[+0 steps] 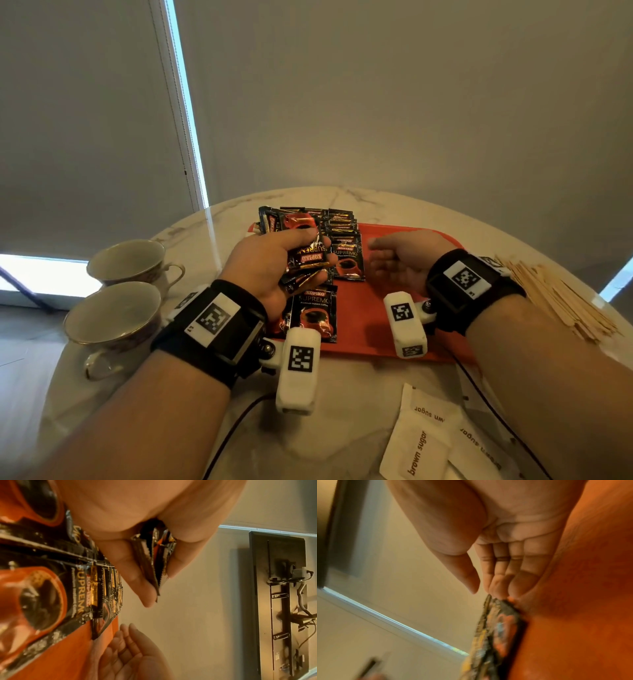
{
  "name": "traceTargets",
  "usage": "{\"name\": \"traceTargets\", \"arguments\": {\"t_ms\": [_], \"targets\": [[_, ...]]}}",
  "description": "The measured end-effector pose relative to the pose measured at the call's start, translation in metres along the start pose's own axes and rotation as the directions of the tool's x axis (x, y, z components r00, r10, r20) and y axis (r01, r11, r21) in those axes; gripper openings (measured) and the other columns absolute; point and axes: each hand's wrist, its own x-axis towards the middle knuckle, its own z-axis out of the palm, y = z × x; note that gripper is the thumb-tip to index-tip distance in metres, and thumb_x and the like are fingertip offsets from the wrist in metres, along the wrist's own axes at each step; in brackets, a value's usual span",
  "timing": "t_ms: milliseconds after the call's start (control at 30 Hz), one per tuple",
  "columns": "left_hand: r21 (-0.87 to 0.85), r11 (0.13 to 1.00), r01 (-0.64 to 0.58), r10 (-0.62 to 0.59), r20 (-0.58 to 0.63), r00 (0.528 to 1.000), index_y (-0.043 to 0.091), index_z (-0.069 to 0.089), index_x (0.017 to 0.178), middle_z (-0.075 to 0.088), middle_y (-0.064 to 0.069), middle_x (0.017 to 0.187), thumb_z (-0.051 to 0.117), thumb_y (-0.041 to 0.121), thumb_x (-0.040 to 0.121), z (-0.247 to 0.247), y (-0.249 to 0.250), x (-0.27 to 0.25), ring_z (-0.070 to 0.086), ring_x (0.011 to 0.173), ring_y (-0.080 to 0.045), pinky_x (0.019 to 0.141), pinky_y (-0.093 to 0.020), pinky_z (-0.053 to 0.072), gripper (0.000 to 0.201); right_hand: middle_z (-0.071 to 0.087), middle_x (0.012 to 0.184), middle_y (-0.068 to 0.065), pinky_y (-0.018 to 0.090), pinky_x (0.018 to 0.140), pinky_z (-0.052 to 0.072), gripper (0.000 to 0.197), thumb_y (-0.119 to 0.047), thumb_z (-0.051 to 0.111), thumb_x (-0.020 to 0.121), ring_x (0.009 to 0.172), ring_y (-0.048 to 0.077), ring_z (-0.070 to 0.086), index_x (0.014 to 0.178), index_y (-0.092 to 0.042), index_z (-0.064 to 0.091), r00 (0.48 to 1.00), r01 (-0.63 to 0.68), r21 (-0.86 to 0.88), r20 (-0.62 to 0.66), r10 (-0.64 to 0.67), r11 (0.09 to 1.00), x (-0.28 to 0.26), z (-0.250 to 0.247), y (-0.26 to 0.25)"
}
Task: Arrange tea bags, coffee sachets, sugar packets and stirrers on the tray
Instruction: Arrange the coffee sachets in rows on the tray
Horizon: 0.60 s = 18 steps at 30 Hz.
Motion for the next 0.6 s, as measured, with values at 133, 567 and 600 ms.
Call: {"name": "traceTargets", "arguments": {"t_ms": [133,567,600], "targets": [[0.05,0.998,-0.027,0.029,-0.031,0.999,0.003,0.072,0.108,0.079,-0.019,0.098,0.077,0.009,0.089,0.003,-0.003,0.0,0.079,0.085,-0.031,0.055,-0.031,0.062,0.021,0.065,0.073,0.001,0.03,0.063,0.05,0.024,-0.03,0.073,0.089,0.061,0.015,0.061,0.102,-0.01,0.07,0.954,0.155,0.15,0.235,-0.188,0.976,-0.024,0.01,-0.008],[0.008,0.99,-0.141,0.142,-0.091,0.986,0.007,0.074,0.107,0.08,-0.014,0.095,0.077,0.024,0.091,0.002,-0.002,0.004,0.079,0.083,-0.032,0.079,-0.046,0.063,0.023,0.066,0.072,0.004,0.026,0.052,0.052,0.019,0.002,0.067,0.088,0.058,0.015,0.06,0.098,-0.014,0.065,0.886,0.181,0.184,0.396,-0.241,0.966,-0.032,0.028,-0.006],[-0.021,0.99,-0.141,0.139,-0.099,0.985,0.007,0.073,0.108,0.08,-0.013,0.093,0.076,0.025,0.092,0.002,-0.001,0.003,0.078,0.08,-0.032,0.076,-0.045,0.064,0.023,0.066,0.073,0.006,0.027,0.052,0.053,0.021,0.004,0.065,0.088,0.058,0.016,0.061,0.1,-0.013,0.066,0.883,0.187,0.171,0.402,-0.242,0.967,-0.033,0.029,-0.006]]}}
